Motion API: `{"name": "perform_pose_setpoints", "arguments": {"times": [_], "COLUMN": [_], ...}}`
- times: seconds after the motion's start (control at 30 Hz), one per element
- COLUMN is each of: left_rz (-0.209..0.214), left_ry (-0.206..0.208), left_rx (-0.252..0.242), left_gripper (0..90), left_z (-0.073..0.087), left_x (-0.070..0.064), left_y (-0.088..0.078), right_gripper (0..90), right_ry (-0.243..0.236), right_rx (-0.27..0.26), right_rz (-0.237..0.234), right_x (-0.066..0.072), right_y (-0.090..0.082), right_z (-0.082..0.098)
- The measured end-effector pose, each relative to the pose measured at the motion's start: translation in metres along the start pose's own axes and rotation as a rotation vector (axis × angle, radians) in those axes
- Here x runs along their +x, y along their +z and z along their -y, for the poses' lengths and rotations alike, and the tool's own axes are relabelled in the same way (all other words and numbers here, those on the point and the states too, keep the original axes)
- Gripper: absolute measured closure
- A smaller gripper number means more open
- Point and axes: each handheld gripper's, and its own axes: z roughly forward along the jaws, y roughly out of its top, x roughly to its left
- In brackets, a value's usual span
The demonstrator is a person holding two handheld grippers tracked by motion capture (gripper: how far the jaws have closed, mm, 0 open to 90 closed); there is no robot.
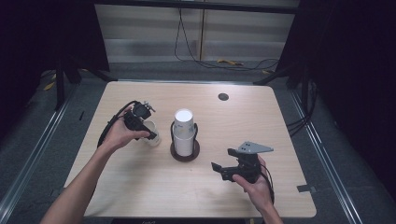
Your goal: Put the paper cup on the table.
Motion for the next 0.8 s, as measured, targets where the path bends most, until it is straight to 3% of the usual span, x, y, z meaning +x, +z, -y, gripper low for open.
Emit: {"name": "perform_pose_setpoints", "arguments": {"times": [0.1, 0.27, 0.53, 0.8], "left_rz": [0.004, 0.007, 0.03, 0.023], "left_ry": [0.01, -0.013, -0.026, -0.034], "left_rx": [0.001, -0.012, -0.052, -0.092], "left_gripper": [21.2, 20.5, 19.1, 16.9], "left_z": [0.0002, 0.0005, 0.0012, 0.0032], "left_x": [0.0008, 0.0021, 0.0011, 0.002], "left_y": [-0.0003, 0.0029, 0.0053, 0.0022], "right_gripper": [13.6, 13.6, 13.7, 13.7], "right_ry": [0.008, 0.013, 0.01, 0.014], "right_rx": [0.005, 0.003, 0.006, 0.009], "right_rz": [-0.001, 0.002, 0.0, 0.001], "right_x": [-0.0005, -0.0014, -0.002, -0.0022], "right_y": [-0.0003, -0.001, -0.0007, -0.0005], "right_z": [-0.0001, -0.0002, 0.0003, 0.0005]}}
